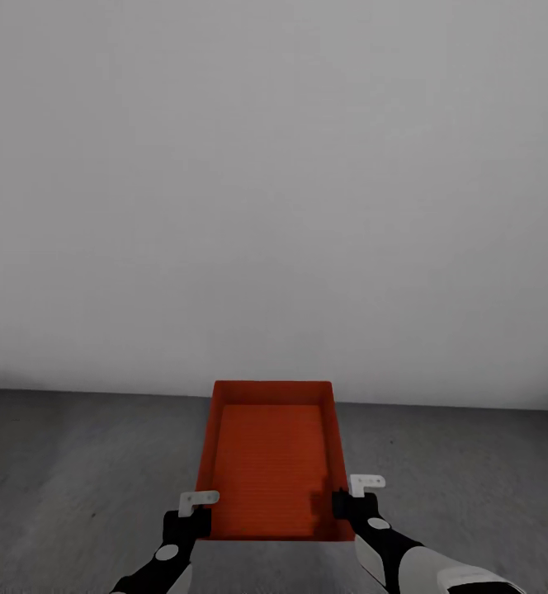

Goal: Move the two storage containers from the living room to the garage. In the garage, place one container on the floor and stack the other container on top of it (either order is fine).

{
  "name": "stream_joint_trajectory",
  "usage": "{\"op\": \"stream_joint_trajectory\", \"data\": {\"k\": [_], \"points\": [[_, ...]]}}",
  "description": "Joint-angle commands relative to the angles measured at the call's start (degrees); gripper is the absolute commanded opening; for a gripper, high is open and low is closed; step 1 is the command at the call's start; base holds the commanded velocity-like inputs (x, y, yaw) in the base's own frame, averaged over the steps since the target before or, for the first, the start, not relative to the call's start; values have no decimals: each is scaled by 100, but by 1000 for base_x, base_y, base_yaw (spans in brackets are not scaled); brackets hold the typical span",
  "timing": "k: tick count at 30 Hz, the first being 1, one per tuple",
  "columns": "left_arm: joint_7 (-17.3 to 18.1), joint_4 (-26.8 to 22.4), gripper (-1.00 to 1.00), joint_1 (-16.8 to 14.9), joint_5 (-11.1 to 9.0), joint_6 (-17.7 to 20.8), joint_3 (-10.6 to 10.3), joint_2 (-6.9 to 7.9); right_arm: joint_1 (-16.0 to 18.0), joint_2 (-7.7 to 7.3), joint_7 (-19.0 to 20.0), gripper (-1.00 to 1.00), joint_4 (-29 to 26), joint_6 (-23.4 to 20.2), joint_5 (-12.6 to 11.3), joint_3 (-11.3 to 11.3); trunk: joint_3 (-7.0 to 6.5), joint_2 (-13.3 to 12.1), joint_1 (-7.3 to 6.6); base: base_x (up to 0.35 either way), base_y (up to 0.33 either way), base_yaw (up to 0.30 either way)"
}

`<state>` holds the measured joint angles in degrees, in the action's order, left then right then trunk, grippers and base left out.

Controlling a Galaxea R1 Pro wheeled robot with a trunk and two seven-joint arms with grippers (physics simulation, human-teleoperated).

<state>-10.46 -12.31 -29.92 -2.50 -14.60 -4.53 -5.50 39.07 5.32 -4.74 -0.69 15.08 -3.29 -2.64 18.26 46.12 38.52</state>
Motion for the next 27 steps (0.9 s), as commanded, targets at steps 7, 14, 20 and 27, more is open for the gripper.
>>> {"op": "stream_joint_trajectory", "data": {"k": [7,14,20,27], "points": [[-56,2,-100,-5,24,-16,88,-4,9,-75,-97,-100,16,38,-137,404,72,6,1,0,0,0],[-61,9,-100,-5,22,-11,92,-4,7,-75,-97,-100,16,38,-137,404,138,6,1,0,0,0],[-61,9,-100,-4,26,-15,88,-4,9,-75,-97,-100,16,38,-137,404,194,6,1,0,0,0],[-61,3,-100,-5,30,-22,78,-4,5,-75,-97,-100,16,38,-137,404,259,6,1,0,0,0]]}}
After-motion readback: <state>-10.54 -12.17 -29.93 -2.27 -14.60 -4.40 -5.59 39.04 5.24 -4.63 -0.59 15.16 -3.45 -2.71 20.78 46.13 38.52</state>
